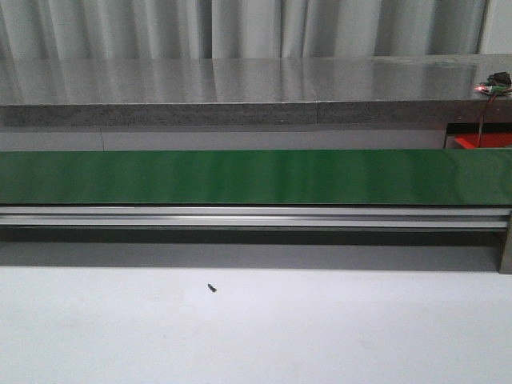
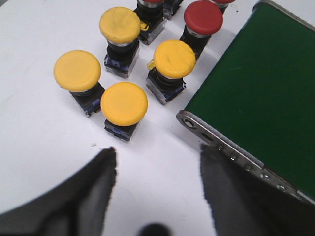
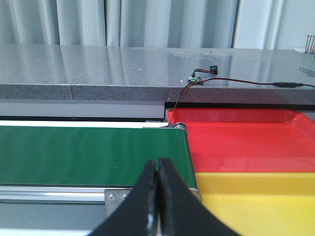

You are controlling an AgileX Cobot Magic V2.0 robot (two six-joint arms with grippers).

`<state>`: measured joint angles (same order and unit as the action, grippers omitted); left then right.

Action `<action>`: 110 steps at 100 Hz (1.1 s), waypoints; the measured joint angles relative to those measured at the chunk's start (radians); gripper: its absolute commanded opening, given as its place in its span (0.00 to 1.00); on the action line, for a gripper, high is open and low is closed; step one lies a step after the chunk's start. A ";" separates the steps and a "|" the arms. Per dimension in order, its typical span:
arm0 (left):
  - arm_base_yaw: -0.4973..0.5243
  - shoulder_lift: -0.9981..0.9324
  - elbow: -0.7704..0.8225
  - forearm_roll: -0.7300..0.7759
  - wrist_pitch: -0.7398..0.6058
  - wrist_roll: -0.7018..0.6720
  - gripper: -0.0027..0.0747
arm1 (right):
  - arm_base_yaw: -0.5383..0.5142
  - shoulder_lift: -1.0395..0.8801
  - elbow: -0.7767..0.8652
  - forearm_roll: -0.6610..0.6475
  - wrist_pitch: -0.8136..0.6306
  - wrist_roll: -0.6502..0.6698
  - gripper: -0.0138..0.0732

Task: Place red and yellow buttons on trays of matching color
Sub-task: 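Grasp a yellow button by its cap with the left gripper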

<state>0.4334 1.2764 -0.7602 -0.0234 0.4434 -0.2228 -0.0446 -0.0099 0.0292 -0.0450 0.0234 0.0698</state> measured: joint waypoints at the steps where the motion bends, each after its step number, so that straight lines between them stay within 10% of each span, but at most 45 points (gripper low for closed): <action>1: 0.000 0.003 -0.005 -0.002 0.005 -0.004 0.81 | 0.000 0.000 0.000 0.000 0.000 0.000 0.08; 110: 0.097 0.460 -0.326 -0.028 0.213 -0.201 0.72 | 0.000 0.000 0.000 0.000 0.000 0.000 0.08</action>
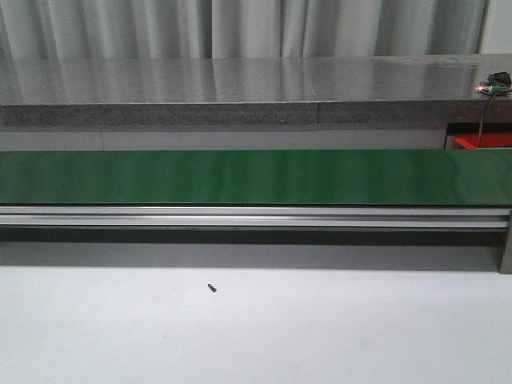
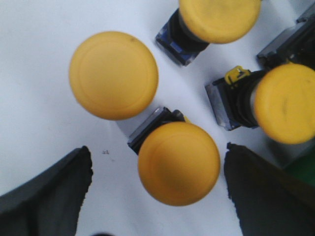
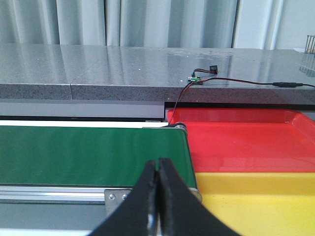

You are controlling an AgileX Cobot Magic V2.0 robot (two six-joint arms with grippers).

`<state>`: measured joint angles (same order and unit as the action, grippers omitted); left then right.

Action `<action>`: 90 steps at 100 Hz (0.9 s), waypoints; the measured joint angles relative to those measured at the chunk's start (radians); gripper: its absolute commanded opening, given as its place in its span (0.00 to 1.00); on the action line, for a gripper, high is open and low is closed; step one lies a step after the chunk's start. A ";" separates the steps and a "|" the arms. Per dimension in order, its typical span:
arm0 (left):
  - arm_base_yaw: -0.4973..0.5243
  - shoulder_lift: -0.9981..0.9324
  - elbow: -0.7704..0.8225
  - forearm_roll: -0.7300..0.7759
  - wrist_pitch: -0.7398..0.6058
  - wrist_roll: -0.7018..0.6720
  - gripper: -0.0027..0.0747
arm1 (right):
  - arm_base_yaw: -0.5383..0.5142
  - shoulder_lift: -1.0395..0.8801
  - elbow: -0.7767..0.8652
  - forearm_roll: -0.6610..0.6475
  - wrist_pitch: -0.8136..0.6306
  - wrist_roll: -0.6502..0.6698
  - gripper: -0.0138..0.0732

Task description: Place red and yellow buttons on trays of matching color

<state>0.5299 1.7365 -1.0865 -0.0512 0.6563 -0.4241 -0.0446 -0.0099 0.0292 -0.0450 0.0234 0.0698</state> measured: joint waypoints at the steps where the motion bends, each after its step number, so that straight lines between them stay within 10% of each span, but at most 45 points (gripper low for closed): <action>1: 0.000 0.002 0.000 0.000 0.000 0.000 0.72 | 0.000 0.000 0.000 0.000 0.000 0.000 0.08; 40: 0.002 0.036 0.000 0.000 -0.024 -0.002 0.61 | 0.000 0.000 0.000 0.000 0.000 0.000 0.08; 69: 0.002 0.036 0.000 0.000 -0.042 -0.002 0.19 | 0.000 0.000 0.000 0.000 0.000 0.000 0.08; 90: 0.002 0.021 0.000 0.000 -0.020 0.003 0.18 | 0.000 0.000 0.000 0.000 0.000 0.000 0.08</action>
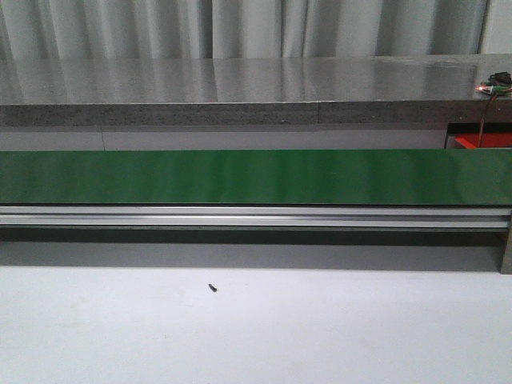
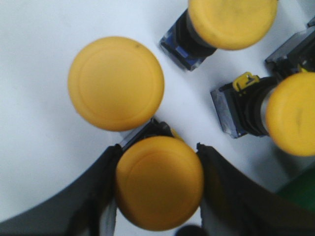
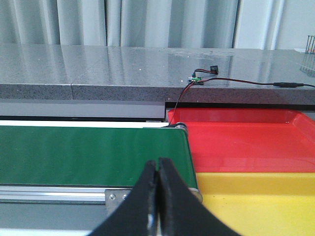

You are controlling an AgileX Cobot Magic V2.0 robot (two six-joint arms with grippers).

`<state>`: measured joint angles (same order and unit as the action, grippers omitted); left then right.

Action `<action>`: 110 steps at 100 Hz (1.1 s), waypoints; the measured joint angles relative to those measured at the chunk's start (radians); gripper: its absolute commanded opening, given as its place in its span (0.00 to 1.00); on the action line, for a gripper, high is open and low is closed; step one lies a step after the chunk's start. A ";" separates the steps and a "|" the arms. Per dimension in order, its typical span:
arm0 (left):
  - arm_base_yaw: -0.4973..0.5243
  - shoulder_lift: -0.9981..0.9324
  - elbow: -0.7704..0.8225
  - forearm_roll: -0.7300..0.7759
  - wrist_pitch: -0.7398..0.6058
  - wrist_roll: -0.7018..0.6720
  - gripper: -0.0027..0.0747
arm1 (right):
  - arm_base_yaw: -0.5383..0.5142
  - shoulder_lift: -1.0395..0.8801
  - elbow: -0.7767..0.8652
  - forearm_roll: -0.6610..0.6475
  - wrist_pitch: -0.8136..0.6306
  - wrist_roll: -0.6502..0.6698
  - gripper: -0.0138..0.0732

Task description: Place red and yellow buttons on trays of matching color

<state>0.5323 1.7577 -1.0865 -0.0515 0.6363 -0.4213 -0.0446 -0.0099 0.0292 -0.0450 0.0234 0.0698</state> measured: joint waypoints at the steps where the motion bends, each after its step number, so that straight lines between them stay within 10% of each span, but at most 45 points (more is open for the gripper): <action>1: 0.000 -0.002 0.000 0.000 0.000 0.003 0.18 | 0.000 0.000 0.000 0.000 0.000 0.000 0.08; 54: -0.007 -0.309 -0.005 -0.029 0.155 0.247 0.18 | 0.000 0.000 0.000 0.000 0.000 0.000 0.08; 110: -0.242 -0.168 -0.236 -0.031 0.247 0.309 0.18 | 0.000 0.000 0.000 0.000 0.000 0.000 0.08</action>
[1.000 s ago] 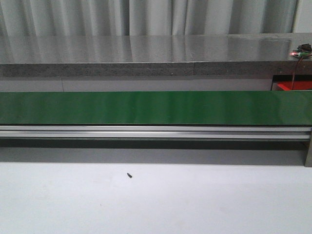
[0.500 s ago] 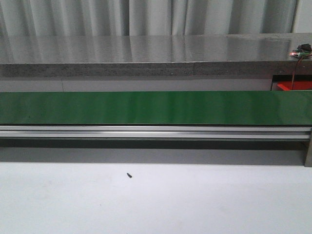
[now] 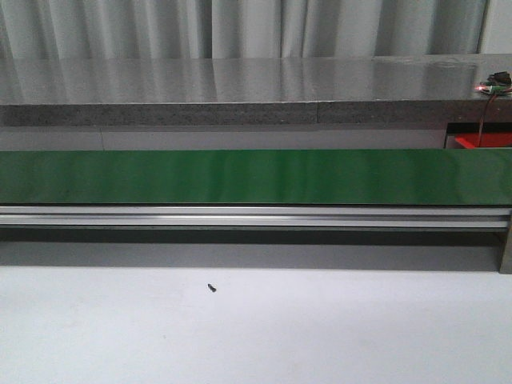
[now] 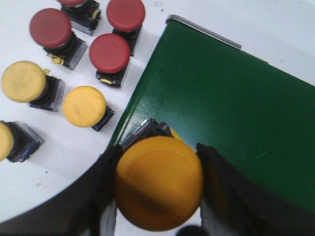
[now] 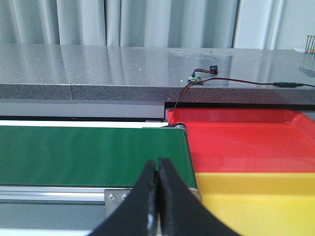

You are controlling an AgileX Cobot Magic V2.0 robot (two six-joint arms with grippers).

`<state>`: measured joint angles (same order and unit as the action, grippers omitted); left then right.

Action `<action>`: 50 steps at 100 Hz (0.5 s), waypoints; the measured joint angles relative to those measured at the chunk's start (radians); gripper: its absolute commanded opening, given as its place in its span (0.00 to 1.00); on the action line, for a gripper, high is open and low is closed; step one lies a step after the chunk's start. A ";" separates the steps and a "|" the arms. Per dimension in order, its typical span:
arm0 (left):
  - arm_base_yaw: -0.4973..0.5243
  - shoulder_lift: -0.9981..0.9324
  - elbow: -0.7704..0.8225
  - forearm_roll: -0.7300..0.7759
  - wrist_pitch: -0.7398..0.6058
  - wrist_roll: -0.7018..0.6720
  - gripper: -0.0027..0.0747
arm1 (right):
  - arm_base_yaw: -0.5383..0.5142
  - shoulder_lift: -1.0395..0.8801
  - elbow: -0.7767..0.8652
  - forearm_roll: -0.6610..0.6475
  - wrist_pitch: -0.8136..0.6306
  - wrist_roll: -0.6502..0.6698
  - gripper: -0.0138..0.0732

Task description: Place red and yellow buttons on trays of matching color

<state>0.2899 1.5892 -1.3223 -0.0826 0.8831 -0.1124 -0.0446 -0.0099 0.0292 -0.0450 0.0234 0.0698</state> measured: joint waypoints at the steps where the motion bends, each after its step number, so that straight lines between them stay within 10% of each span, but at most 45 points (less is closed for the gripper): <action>1: -0.002 0.004 -0.003 0.000 0.000 0.000 0.18 | 0.000 0.000 0.000 0.000 0.000 0.000 0.08; 36: -0.039 0.161 -0.094 0.004 0.015 0.005 0.20 | 0.000 0.000 0.000 0.000 0.000 0.000 0.08; 50: -0.039 0.170 -0.094 0.006 0.015 0.013 0.38 | 0.000 0.000 0.000 0.000 0.000 0.000 0.08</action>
<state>0.2511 1.7593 -1.4159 -0.0763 0.8982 -0.0998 -0.0446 -0.0099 0.0292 -0.0450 0.0234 0.0698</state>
